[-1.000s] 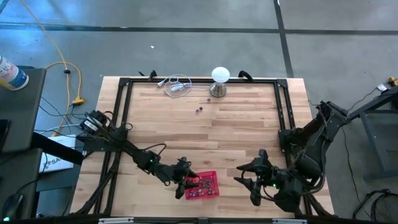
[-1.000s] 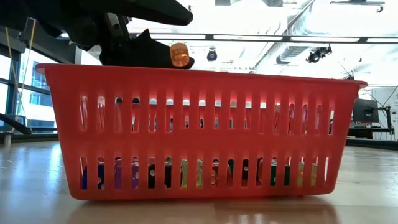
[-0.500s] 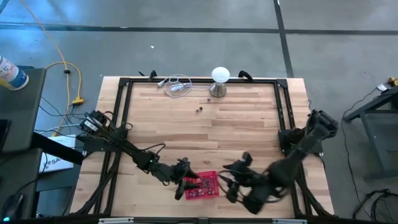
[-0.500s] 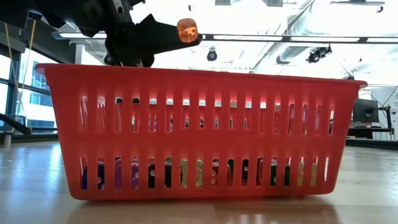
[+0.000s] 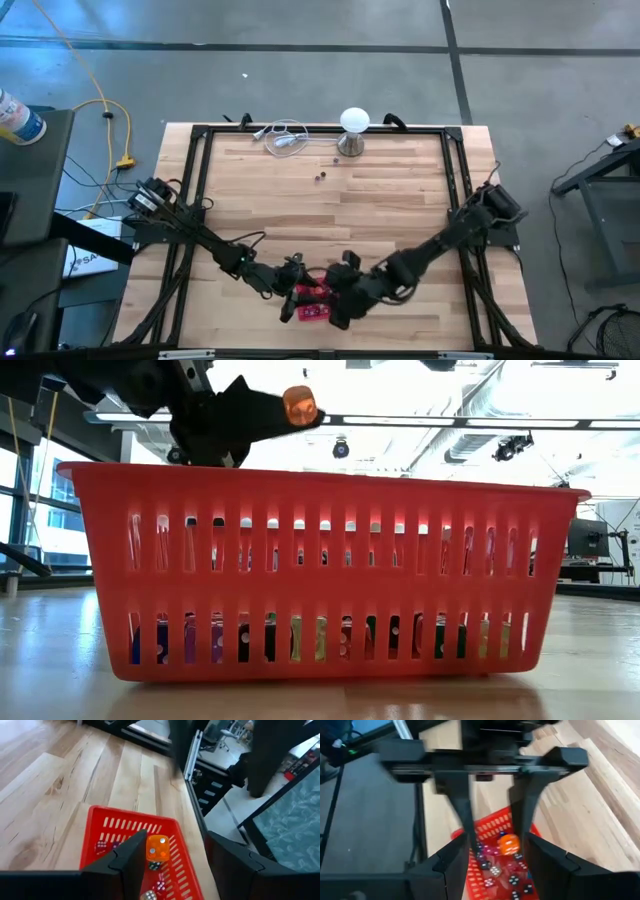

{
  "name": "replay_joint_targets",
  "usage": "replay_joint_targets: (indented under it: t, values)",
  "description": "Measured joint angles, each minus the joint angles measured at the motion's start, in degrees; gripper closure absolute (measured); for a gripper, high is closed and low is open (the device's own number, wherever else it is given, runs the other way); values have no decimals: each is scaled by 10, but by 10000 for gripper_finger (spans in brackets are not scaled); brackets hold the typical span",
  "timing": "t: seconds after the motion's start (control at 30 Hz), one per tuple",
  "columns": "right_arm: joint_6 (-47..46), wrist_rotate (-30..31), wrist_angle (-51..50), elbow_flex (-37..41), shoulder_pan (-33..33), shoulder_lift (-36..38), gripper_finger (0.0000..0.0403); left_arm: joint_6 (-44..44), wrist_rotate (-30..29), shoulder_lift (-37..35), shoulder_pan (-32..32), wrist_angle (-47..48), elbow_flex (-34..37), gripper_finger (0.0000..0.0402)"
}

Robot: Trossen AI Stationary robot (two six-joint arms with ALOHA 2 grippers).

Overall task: Pick & Place Dice
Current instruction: Put the orange dice into the red bin, then put the purple dice into the red bin

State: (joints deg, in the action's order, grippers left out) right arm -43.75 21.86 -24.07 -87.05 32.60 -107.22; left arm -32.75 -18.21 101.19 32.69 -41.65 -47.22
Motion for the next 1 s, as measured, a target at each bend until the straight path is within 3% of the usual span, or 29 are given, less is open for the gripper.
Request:
replay_joint_targets:
  t: [0.37, 0.7, 1.0]
  values:
    - [5, -31, -20, 0, -24, 0, 225, 0, 1, 0, 13, -13, 0, 211]
    - [4, -25, -3, 0, -31, -23, 225, 0, -7, 0, 12, -28, 0, 211]
    - [-12, -73, 39, -1, -38, -49, 225, 14, -7, -1, 12, -34, 1, 211]
